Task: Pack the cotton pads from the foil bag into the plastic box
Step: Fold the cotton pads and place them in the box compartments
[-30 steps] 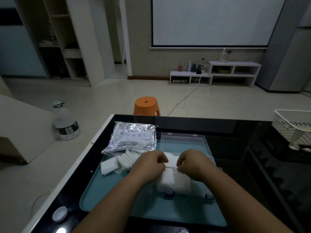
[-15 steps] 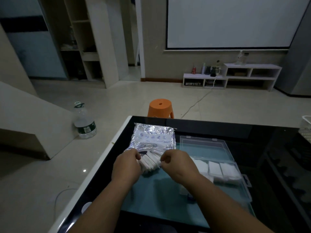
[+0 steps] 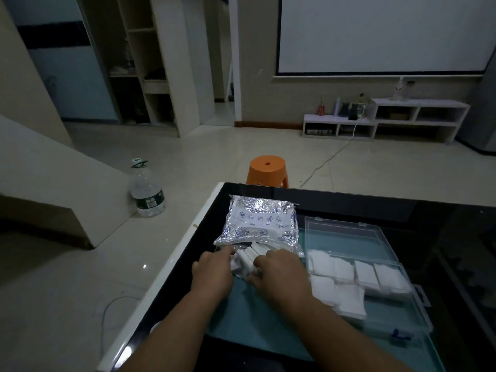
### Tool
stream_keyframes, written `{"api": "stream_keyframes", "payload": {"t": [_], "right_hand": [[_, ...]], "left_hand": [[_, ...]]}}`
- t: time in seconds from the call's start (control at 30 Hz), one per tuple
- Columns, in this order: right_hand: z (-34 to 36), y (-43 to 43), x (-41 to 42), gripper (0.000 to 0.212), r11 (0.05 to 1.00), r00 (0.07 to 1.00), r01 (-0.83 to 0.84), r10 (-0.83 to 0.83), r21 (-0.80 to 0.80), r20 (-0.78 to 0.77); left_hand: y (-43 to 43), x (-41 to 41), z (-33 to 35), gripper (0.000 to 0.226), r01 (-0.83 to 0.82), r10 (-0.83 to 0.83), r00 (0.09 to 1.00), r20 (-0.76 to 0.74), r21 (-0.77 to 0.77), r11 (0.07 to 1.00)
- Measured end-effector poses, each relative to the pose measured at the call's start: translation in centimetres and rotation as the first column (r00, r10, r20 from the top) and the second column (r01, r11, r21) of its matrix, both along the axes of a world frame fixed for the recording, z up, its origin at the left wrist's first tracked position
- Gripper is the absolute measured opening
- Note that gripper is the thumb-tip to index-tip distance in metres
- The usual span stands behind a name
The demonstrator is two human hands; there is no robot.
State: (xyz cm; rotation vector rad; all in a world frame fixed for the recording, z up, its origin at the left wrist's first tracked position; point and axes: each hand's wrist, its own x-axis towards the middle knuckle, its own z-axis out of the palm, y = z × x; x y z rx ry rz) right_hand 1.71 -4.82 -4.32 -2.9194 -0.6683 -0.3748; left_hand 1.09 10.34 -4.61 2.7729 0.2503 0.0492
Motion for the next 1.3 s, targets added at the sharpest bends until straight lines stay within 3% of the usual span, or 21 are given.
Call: {"api": "stream_keyframes", "payload": {"t": [0.13, 0.33, 0.43, 0.73, 0.83, 1.07, 1.3], "right_hand": [[-0.8, 0.2, 0.3, 0.027, 0.998, 0.996, 0.045, -0.041, -0.049, 0.084], [-1.1, -0.2, 0.7, 0.021, 0.991, 0.986, 0.134, -0.135, 0.024, 0.096], [-1.1, -0.4, 0.9, 0.016, 0.988, 0.985, 0.144, -0.148, 0.052, 0.091], [-1.3, -0.1, 0.6, 0.022, 0.991, 0.989, 0.093, -0.103, 0.096, 0.105], [-1.3, -0.3, 0.6, 0.022, 0.987, 0.989, 0.094, -0.107, 0.127, 0.1], [-2.0, -0.4, 0.6, 0.019, 0.993, 0.992, 0.067, -0.076, 0.092, 0.097], [-0.4, -0.7, 0.6, 0.026, 0.99, 0.987, 0.1, -0.11, 0.096, 0.113]], "left_hand": [[-0.2, 0.6, -0.6, 0.031, 0.025, -0.025, 1.0, 0.0, 0.028, 0.999], [-0.2, 1.2, -0.2, 0.043, 0.096, -0.066, 0.968, -0.243, 0.114, 0.989], [-0.2, 1.0, 0.1, 0.044, 0.114, -0.083, 0.956, -0.28, 0.096, 0.989], [-0.3, 0.5, 0.6, 0.035, 0.158, -0.16, 0.97, -0.184, -0.022, 0.987], [-0.4, 0.6, 0.7, 0.044, 0.168, -0.173, 0.975, -0.142, -0.045, 0.985], [-0.3, 1.1, -0.2, 0.047, 0.134, -0.14, 0.959, -0.247, -0.04, 0.99], [-0.6, 1.1, -0.4, 0.037, 0.077, -0.088, 0.978, -0.191, -0.064, 0.995]]}}
